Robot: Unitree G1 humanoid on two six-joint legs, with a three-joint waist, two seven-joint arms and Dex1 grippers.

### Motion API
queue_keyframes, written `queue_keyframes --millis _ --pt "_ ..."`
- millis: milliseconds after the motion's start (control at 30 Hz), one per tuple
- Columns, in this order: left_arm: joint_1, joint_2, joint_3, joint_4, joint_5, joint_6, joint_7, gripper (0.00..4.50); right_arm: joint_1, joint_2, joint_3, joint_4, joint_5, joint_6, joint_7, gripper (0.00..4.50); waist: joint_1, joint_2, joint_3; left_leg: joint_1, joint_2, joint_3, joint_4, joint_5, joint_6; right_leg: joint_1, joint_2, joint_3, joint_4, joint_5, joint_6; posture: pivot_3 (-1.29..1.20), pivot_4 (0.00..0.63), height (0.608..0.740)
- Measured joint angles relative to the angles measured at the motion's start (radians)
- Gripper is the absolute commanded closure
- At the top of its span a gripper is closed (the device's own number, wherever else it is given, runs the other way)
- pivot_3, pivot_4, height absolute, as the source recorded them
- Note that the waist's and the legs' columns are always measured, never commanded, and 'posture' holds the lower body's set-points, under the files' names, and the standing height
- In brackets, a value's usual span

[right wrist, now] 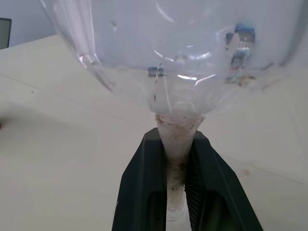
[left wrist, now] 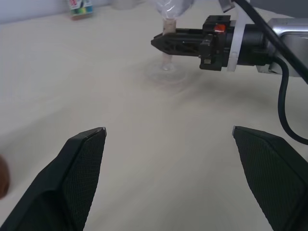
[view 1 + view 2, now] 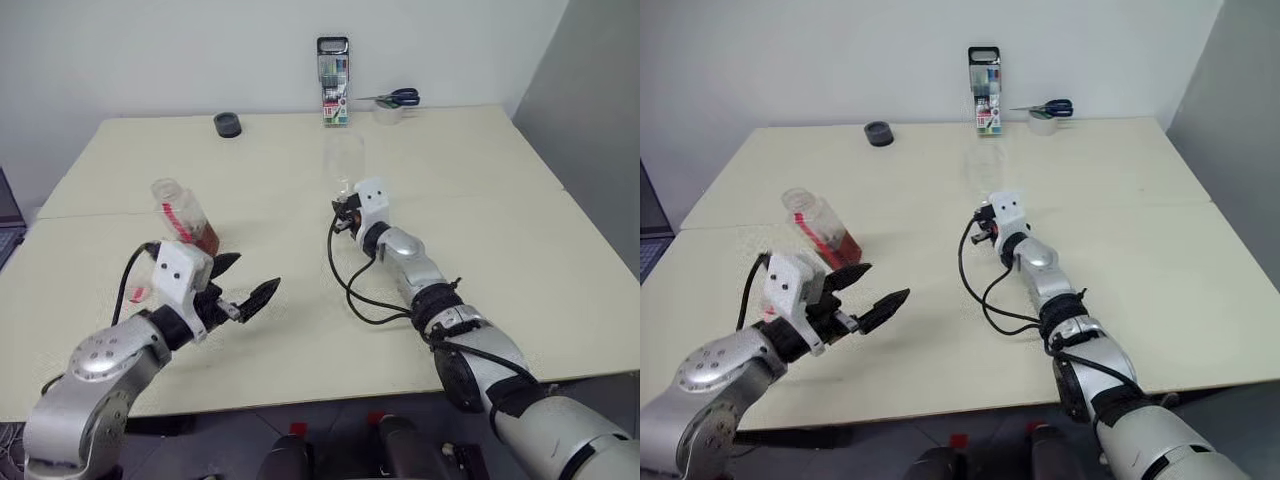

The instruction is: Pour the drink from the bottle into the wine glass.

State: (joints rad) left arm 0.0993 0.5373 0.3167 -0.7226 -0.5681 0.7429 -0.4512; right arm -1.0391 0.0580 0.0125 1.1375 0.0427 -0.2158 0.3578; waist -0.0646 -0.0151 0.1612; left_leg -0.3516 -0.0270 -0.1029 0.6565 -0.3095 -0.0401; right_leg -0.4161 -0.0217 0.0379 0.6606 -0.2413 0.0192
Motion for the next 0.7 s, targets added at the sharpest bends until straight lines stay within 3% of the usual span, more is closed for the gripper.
queue_keyframes --millis 300,700 --pt "0.088 -0.028 0.086 -0.065 0.000 -0.002 0.095 0.00 -0.055 0.049 -0.001 0.111 -0.024 -0.044 0.012 4.24 0.006 0.001 0.000 -0.006 0.002 -0.001 0.003 0.001 -0.003 -0.006 0.001 -0.001 0.003 0.000 0.000 0.00 0.150 0.740" --pt "0.091 -0.029 0.085 -0.068 -0.004 -0.012 0.114 0.00 -0.061 0.069 -0.010 0.129 -0.030 -0.050 0.013 4.24 0.006 0.001 0.000 -0.007 0.002 -0.001 0.003 0.001 -0.003 -0.006 0.001 -0.001 0.003 0.000 0.000 0.00 0.150 0.740"
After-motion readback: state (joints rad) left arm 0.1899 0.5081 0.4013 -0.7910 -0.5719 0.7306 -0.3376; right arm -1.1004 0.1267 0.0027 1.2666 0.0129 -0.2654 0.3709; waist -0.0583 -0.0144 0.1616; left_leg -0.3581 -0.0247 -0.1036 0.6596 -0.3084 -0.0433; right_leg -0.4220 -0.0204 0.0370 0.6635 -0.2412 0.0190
